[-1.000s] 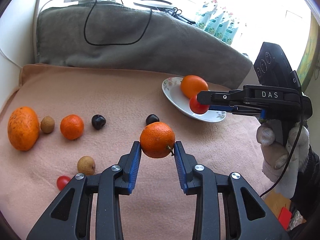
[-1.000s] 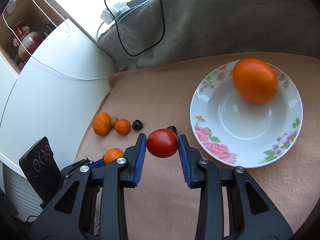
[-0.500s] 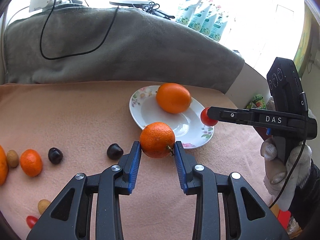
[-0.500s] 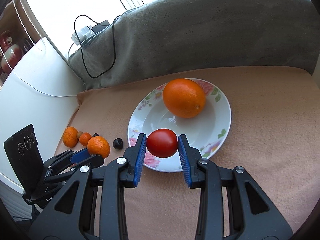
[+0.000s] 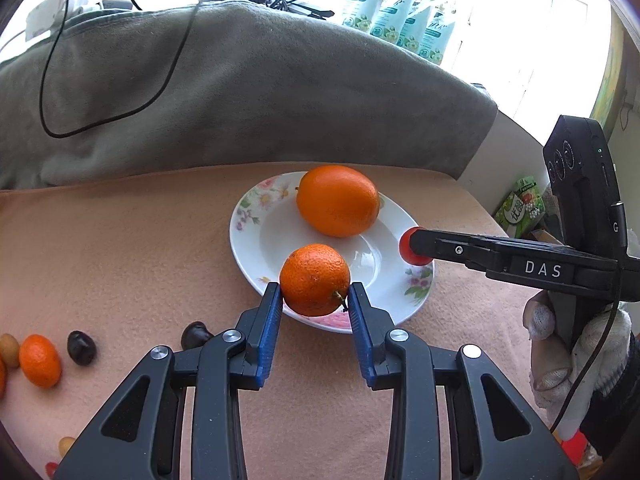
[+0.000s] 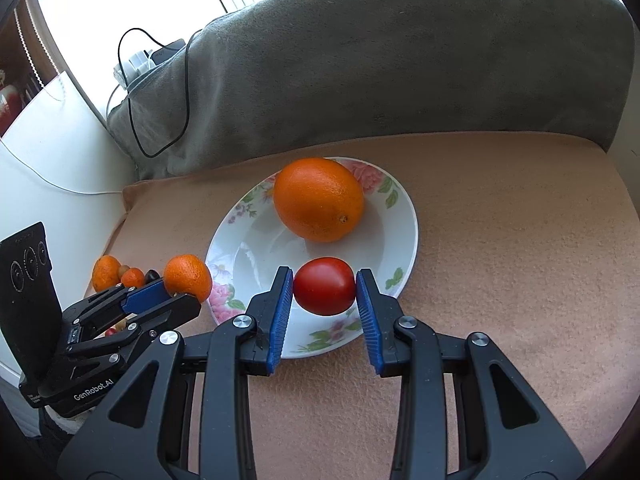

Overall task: Organize fruits
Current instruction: 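Release the tangerine and tomato into the bowl with both tools, then move the right tool to the big mottled orange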

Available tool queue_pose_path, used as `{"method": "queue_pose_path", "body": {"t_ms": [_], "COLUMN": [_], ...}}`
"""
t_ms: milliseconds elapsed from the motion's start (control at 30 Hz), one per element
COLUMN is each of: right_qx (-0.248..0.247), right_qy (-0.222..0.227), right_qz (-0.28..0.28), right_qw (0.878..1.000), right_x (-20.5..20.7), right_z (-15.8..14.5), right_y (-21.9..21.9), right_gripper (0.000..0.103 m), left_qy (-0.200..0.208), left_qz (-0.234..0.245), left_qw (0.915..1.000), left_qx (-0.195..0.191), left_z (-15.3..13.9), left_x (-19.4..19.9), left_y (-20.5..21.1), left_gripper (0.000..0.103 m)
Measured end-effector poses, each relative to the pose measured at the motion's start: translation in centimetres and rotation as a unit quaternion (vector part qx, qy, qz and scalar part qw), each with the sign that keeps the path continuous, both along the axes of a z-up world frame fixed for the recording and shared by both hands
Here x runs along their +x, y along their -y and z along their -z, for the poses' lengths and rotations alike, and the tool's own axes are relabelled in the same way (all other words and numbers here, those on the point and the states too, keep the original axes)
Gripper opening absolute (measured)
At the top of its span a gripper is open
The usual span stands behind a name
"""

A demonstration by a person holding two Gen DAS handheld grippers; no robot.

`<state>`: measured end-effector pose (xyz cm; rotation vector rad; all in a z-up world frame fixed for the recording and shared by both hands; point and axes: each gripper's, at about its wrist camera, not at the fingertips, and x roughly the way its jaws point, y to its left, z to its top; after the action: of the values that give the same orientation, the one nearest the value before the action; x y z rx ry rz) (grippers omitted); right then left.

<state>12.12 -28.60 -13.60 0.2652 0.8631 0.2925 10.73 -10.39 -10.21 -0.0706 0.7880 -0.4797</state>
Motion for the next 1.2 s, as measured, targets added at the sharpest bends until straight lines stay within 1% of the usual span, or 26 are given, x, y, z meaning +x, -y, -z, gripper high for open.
{"method": "queue_pose_path", "body": {"t_ms": [167, 333, 367, 400, 433, 467, 500, 567, 600, 633, 667, 767, 800, 900, 967, 1200], "right_qx": [-0.003, -0.005, -0.006, -0.008, -0.009, -0.012, -0.013, -0.016, -0.017, -0.017, -0.016, -0.011, -0.012, -0.017, -0.018, -0.02], "right_qy": [-0.001, 0.0, 0.002, 0.003, 0.005, 0.009, 0.015, 0.024, 0.025, 0.026, 0.027, 0.034, 0.037, 0.042, 0.046, 0.057], "right_qz": [0.004, 0.009, 0.01, 0.01, 0.012, 0.015, 0.019, 0.025, 0.027, 0.03, 0.032, 0.033, 0.033, 0.032, 0.031, 0.019], "right_qw": [1.0, 1.0, 1.0, 1.0, 1.0, 1.0, 1.0, 0.999, 0.999, 0.999, 0.999, 0.999, 0.999, 0.998, 0.998, 0.998], "right_x": [0.3, 0.4, 0.4, 0.3, 0.4, 0.3, 0.2, 0.1, 0.0, 0.0, 0.0, -0.2, -0.4, -0.5, -0.6, -0.7], "right_z": [0.2, 0.3, 0.2, 0.1, 0.0, -0.2, -0.4, -0.8, -0.9, -1.0, -1.0, -1.3, -1.4, -1.9, -2.2, -3.7], "right_y": [0.1, 0.3, 0.3, 0.2, 0.2, 0.2, 0.3, 0.4, 0.5, 0.6, 0.7, 0.8, 0.8, 0.4, 0.2, -1.5], "right_gripper": [0.035, 0.035, 0.036, 0.039, 0.053, 0.066, 0.07, 0.071, 0.071, 0.072, 0.076, 0.083, 0.083, 0.086, 0.092, 0.093], "left_qy": [-0.004, 0.001, 0.002, 0.004, 0.006, 0.008, 0.01, 0.011, 0.01, 0.01, 0.01, 0.009, 0.008, 0.007, 0.004, 0.011], "left_qz": [-0.001, 0.001, 0.002, 0.002, 0.0, -0.001, -0.002, -0.004, -0.006, -0.008, -0.009, -0.012, -0.014, -0.017, -0.021, -0.042], "left_qw": [1.0, 1.0, 1.0, 1.0, 0.9999, 0.9999, 0.9999, 0.9999, 0.9999, 0.9999, 0.9999, 0.9998, 0.9998, 0.9998, 0.9998, 0.999], "left_qx": [0.0, 0.006, 0.006, 0.007, 0.009, 0.011, 0.011, 0.01, 0.01, 0.009, 0.009, 0.009, 0.009, 0.006, 0.004, -0.008], "left_z": [0.1, 0.0, -0.1, -0.1, -0.2, -0.3, -0.3, -0.4, -0.3, -0.3, -0.3, -0.2, -0.2, -0.3, -0.4, -1.4], "left_x": [0.6, 0.7, 0.7, 0.7, 0.7, 0.7, 0.6, 0.6, 0.6, 0.6, 0.5, 0.4, 0.3, 0.2, 0.1, -0.8], "left_y": [0.3, 0.4, 0.4, 0.4, 0.4, 0.4, 0.4, 0.2, 0.1, 0.0, 0.0, -0.2, -0.2, -0.4, -0.6, -3.1], "left_gripper": [0.032, 0.033, 0.033, 0.037, 0.045, 0.05, 0.054, 0.054, 0.056, 0.061, 0.063, 0.07, 0.075, 0.076, 0.076, 0.076]}}
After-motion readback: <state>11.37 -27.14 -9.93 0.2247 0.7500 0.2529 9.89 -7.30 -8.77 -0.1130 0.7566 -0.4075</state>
